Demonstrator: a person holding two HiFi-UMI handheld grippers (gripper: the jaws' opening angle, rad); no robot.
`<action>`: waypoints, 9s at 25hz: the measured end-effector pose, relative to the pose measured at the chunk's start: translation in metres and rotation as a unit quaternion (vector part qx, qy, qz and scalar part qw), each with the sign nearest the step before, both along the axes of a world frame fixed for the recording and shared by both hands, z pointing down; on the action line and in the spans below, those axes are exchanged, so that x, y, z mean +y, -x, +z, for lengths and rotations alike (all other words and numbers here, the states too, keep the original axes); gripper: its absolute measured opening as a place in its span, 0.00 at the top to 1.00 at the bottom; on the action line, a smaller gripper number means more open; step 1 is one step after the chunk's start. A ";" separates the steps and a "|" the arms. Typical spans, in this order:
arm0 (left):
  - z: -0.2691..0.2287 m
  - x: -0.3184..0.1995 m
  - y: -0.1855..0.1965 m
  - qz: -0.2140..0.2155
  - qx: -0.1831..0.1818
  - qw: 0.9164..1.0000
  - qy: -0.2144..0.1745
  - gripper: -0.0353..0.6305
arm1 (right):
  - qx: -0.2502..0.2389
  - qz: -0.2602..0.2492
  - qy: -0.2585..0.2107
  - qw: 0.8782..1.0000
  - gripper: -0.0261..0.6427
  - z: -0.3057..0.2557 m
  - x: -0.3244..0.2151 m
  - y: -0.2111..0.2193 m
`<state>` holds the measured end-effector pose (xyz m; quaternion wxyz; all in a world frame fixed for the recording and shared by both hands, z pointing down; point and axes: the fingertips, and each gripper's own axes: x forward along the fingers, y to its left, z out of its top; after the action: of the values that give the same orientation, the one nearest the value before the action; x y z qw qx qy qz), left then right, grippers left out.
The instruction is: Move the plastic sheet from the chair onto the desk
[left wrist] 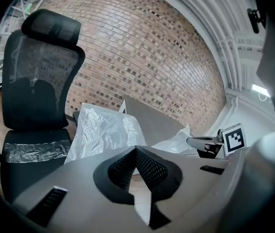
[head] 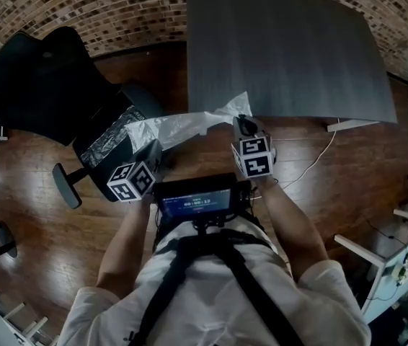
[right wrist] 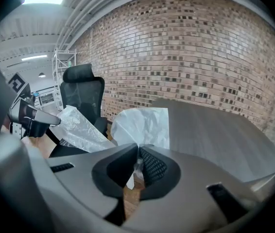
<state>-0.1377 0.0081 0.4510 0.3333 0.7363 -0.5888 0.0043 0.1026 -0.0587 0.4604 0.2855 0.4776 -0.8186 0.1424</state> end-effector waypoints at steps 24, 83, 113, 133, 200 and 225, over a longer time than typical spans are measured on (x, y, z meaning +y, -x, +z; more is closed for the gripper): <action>-0.013 -0.050 -0.129 0.098 -0.026 0.995 -0.001 0.95 | -0.032 0.097 -0.004 0.995 0.95 -0.006 -0.015 -0.123; 0.110 -0.250 -0.292 0.138 -0.154 0.967 0.151 0.95 | 0.044 0.183 0.163 0.969 0.88 0.116 -0.190 -0.382; 0.079 -0.270 -0.357 0.183 -0.081 0.974 0.104 0.94 | 0.011 0.010 0.169 0.985 0.96 0.113 -0.200 -0.275; 0.108 -0.261 -0.308 0.154 -0.066 0.973 0.160 0.94 | 0.013 0.142 0.186 0.972 0.96 0.128 -0.206 -0.419; -0.021 -0.180 -0.339 0.131 0.031 0.990 0.029 0.94 | -0.115 0.042 0.105 0.987 0.96 0.001 -0.138 -0.281; -0.036 -0.120 -0.296 0.186 0.047 0.981 0.017 0.94 | -0.094 0.044 0.075 0.992 0.96 -0.027 -0.080 -0.209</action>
<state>0.1585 -0.1117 0.4148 0.3666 0.8268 -0.4246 0.0414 0.3113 -0.1387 0.4331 0.2361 0.4748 -0.8069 0.2602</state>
